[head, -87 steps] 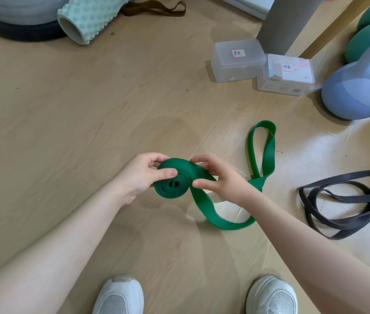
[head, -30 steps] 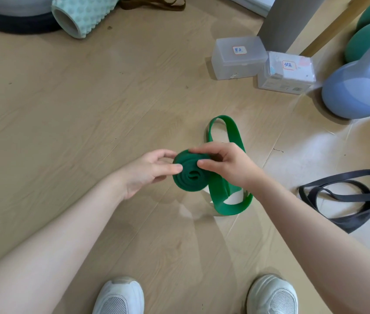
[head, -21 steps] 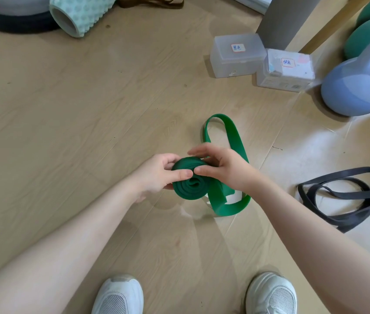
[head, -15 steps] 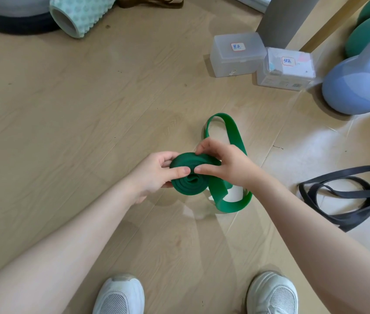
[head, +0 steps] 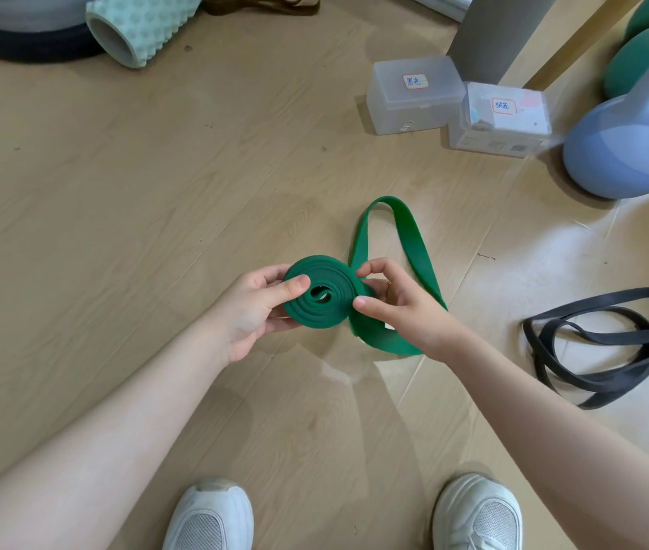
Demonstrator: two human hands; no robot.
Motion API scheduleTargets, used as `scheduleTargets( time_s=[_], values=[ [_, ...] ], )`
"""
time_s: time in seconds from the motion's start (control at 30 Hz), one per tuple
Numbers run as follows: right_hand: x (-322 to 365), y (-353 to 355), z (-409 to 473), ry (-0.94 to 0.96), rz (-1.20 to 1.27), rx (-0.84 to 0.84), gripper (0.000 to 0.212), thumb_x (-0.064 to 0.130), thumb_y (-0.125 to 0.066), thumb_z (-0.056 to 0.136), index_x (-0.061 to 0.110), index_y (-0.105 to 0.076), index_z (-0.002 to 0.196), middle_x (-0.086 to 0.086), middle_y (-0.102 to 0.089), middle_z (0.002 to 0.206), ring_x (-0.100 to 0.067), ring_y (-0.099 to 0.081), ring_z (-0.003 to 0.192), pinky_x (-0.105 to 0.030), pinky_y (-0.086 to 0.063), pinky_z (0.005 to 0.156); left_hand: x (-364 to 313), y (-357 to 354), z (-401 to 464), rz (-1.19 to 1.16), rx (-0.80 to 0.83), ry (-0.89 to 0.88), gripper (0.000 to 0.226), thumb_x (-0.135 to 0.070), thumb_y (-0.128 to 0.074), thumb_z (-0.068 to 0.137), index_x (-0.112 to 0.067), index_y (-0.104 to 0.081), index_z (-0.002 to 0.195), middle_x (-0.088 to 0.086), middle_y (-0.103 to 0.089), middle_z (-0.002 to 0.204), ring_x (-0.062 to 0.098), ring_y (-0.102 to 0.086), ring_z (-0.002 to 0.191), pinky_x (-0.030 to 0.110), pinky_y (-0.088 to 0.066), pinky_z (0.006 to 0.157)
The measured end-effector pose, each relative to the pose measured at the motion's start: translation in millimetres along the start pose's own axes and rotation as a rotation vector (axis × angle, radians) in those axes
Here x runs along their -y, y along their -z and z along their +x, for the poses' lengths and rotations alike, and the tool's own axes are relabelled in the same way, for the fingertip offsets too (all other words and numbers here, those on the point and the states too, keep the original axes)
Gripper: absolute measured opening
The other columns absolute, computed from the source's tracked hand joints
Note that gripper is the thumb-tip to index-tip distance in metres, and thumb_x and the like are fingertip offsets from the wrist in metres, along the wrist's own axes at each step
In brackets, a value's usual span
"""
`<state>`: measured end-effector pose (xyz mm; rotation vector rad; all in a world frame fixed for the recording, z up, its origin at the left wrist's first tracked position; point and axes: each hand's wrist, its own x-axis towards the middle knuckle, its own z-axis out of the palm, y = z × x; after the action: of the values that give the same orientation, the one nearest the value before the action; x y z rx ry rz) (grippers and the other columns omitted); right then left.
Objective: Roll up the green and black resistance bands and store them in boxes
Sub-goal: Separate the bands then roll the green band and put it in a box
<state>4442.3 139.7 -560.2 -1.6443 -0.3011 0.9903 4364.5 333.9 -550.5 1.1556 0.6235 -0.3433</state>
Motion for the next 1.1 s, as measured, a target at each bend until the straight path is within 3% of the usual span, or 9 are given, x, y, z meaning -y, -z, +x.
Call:
scheduleTargets(
  time_s=[0.13, 0.27, 0.37, 0.43, 0.53, 0.67, 0.8, 0.93, 1.1],
  values=[
    [6, -14, 1, -0.009, 0.110, -0.093, 0.021, 0.010, -0.059, 0.088, 0.020, -0.045, 0.099, -0.001, -0.068, 0.091, -0.011, -0.064, 0.071, -0.021, -0.049, 0.062, 2, -4, -1, -0.135, -0.044, -0.001, 0.027, -0.018, -0.056, 0.086, -0.011, -0.059, 0.111, 0.009, -0.068, 0.103, 0.019, -0.067, 0.088, 0.031, -0.057, 0.076],
    [9, -19, 4, 0.050, -0.101, -0.125, 0.028, 0.015, -0.070, 0.081, 0.023, -0.044, 0.091, -0.009, -0.070, 0.093, -0.028, -0.068, 0.083, -0.047, -0.056, 0.077, 6, -1, -4, -0.152, -0.033, -0.006, 0.028, -0.014, -0.055, 0.086, -0.009, -0.055, 0.113, 0.009, -0.066, 0.107, 0.019, -0.066, 0.091, 0.031, -0.057, 0.079],
    [12, -11, 3, 0.065, -0.177, -0.097, 0.028, 0.014, -0.070, 0.081, 0.018, -0.045, 0.092, -0.009, -0.071, 0.094, -0.031, -0.068, 0.085, -0.054, -0.054, 0.077, 4, 5, -6, -0.103, 0.079, 0.029, 0.027, -0.012, -0.055, 0.085, -0.013, -0.053, 0.111, 0.005, -0.068, 0.102, 0.018, -0.066, 0.089, 0.031, -0.055, 0.080],
    [15, -1, 3, 0.055, -0.239, -0.048, 0.025, 0.014, -0.071, 0.080, 0.020, -0.049, 0.092, -0.006, -0.071, 0.094, -0.028, -0.068, 0.084, -0.052, -0.054, 0.080, 0, 7, -4, 0.094, 0.127, 0.053, 0.030, -0.010, -0.058, 0.085, -0.018, -0.053, 0.113, 0.002, -0.069, 0.104, 0.017, -0.065, 0.095, 0.030, -0.052, 0.085],
    [17, 8, 5, 0.075, -0.574, 0.081, 0.026, 0.027, -0.072, 0.076, 0.036, -0.052, 0.089, 0.002, -0.069, 0.092, -0.021, -0.065, 0.085, -0.048, -0.051, 0.082, -11, 6, 2, 0.437, 0.125, 0.009, 0.031, -0.017, -0.067, 0.081, -0.026, -0.058, 0.110, -0.002, -0.065, 0.111, 0.008, -0.060, 0.104, 0.023, -0.043, 0.093],
    [14, -6, 9, 0.129, -0.706, 0.162, 0.033, 0.028, -0.071, 0.079, 0.021, -0.055, 0.107, -0.001, -0.067, 0.100, -0.016, -0.060, 0.089, -0.036, -0.048, 0.083, -16, -7, 6, 0.695, 0.249, -0.002, 0.034, -0.015, -0.074, 0.075, -0.022, -0.060, 0.106, -0.006, -0.065, 0.106, 0.006, -0.063, 0.096, 0.020, -0.048, 0.088],
    [11, -12, 8, 0.159, -0.623, 0.062, 0.037, 0.027, -0.073, 0.078, 0.018, -0.051, 0.106, -0.001, -0.067, 0.096, -0.019, -0.061, 0.083, -0.030, -0.049, 0.076, -12, -10, 7, 0.658, 0.226, -0.047, 0.036, -0.008, -0.075, 0.073, -0.025, -0.061, 0.101, -0.005, -0.070, 0.101, 0.012, -0.067, 0.093, 0.029, -0.051, 0.087],
    [10, -11, 12, 0.142, -0.542, -0.131, 0.041, 0.031, -0.080, 0.070, 0.022, -0.048, 0.094, 0.010, -0.059, 0.085, -0.007, -0.055, 0.069, -0.010, -0.041, 0.056, -11, -4, 5, 0.491, 0.120, -0.083, 0.032, -0.005, -0.072, 0.075, -0.027, -0.063, 0.097, -0.006, -0.072, 0.095, 0.008, -0.069, 0.085, 0.018, -0.054, 0.074],
    [6, 0, 14, 0.139, -0.556, -0.084, 0.035, 0.028, -0.078, 0.072, 0.022, -0.054, 0.096, 0.001, -0.061, 0.086, -0.014, -0.054, 0.073, -0.035, -0.050, 0.075, -13, 9, 3, 0.386, 0.008, -0.078, 0.034, -0.001, -0.069, 0.076, -0.025, -0.064, 0.099, -0.005, -0.071, 0.090, 0.000, -0.068, 0.075, 0.012, -0.051, 0.063]
  ],
)
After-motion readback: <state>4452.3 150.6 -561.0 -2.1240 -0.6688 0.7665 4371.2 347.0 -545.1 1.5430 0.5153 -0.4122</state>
